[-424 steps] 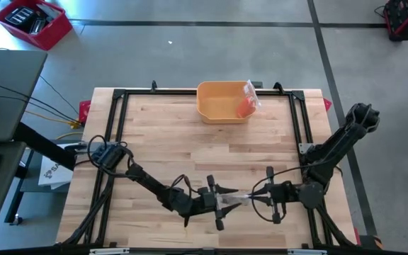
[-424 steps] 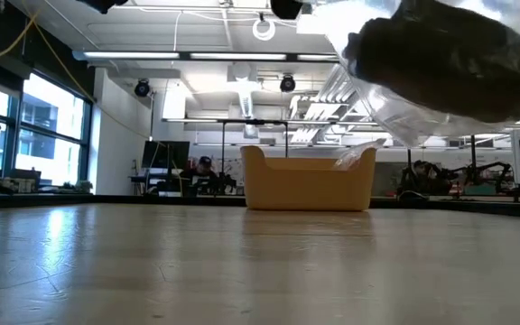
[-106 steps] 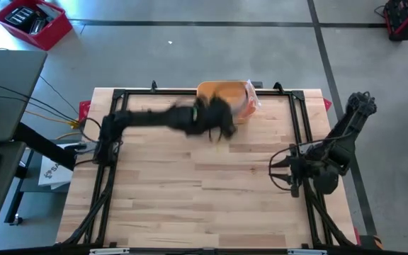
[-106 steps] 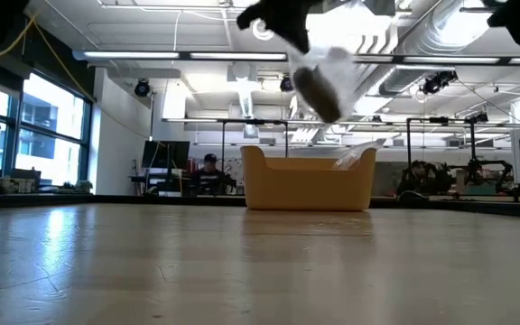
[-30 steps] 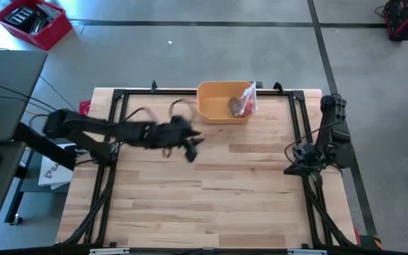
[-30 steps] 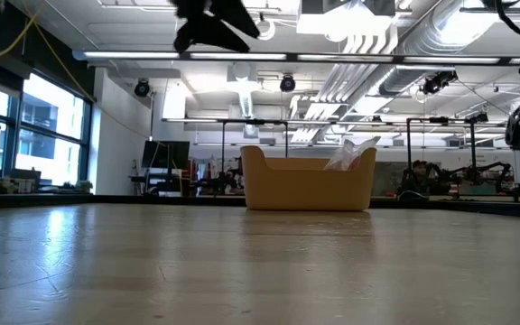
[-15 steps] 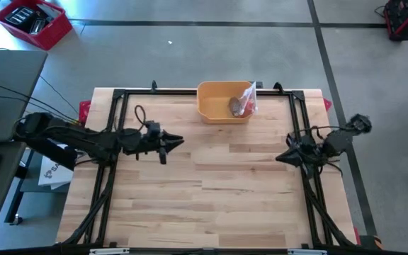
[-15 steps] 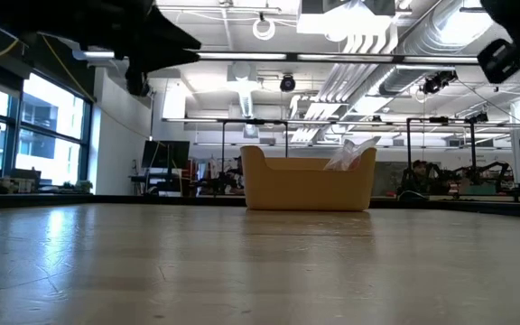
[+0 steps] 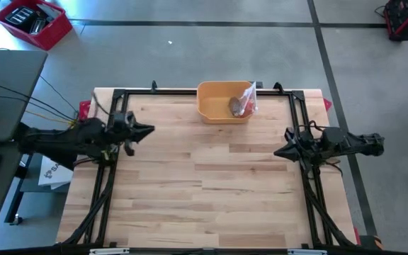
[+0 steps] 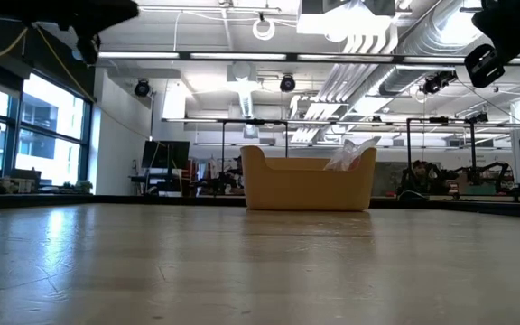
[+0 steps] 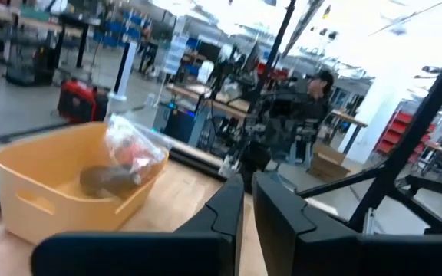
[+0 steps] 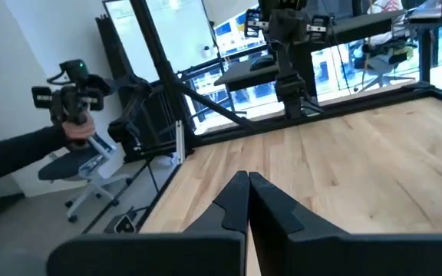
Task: Roll bandage
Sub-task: Return to Home Position
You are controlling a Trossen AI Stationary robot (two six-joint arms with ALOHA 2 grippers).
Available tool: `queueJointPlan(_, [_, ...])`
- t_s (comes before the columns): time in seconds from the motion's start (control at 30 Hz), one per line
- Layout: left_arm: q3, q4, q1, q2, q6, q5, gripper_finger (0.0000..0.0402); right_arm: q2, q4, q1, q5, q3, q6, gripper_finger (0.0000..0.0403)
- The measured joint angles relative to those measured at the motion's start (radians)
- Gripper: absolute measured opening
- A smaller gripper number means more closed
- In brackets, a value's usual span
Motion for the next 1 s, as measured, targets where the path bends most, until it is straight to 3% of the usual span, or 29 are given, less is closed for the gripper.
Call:
queueJointPlan(0.17, [-0.030,-0.052,0.000,-0.119,0.063,0.010,0.0012,0.000,0.045,-0.049,-0.107,-0.037,-0.025,0.0000])
queueJointPlan(0.37, [-0.160,-0.017,-0.001,-0.210,0.094,0.066,0.0001,0.000,0.349,-0.070,-0.176,-0.220,-0.010,0.0000])
queueJointPlan(0.5, [-0.253,0.099,-0.001,-0.249,0.127,0.081,0.0001,0.003,0.387,-0.091,-0.166,-0.249,-0.056,0.0000])
queueJointPlan(0.67, [-0.373,0.222,-0.013,-0.253,0.200,0.077,0.0001,0.003,0.408,-0.101,-0.063,-0.249,-0.127,0.0000])
queueJointPlan(1.0, [-0.374,0.141,-0.049,-0.245,0.266,0.060,0.0001,0.003,0.369,-0.101,-0.017,-0.250,-0.125,0.0000])
